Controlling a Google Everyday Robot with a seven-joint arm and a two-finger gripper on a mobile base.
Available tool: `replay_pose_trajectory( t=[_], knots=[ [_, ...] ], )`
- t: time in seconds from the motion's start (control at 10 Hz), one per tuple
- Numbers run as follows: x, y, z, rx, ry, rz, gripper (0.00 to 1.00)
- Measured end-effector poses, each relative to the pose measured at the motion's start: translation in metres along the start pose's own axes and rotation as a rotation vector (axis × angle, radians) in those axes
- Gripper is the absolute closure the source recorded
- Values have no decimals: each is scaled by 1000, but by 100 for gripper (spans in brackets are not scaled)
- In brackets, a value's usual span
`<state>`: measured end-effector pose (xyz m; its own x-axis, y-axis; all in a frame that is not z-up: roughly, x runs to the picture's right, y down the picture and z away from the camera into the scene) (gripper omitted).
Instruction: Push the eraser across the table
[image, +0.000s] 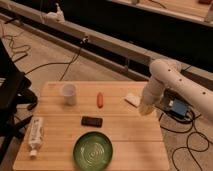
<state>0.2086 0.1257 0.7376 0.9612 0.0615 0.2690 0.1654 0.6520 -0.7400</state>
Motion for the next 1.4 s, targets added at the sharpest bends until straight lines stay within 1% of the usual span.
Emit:
replay_pose_trajectory(
  t=[0.1,0.2,0.4,0.6,0.7,0.9,1.1,1.3,1.4],
  knots=[
    [0,0,0,1,0,1,95],
    [2,-5,1,17,-11,10,100],
    [8,-19,7,54,-30,51,100],
    [7,-26,17,65,-56,68,100],
    [5,-28,24,63,-74,73,100],
    [-5,-29,39,54,-116,72,100],
    [-25,-28,61,49,-163,54,100],
    [-48,-24,76,47,-186,17,100],
    [-50,-24,77,47,-187,16,100]
  ],
)
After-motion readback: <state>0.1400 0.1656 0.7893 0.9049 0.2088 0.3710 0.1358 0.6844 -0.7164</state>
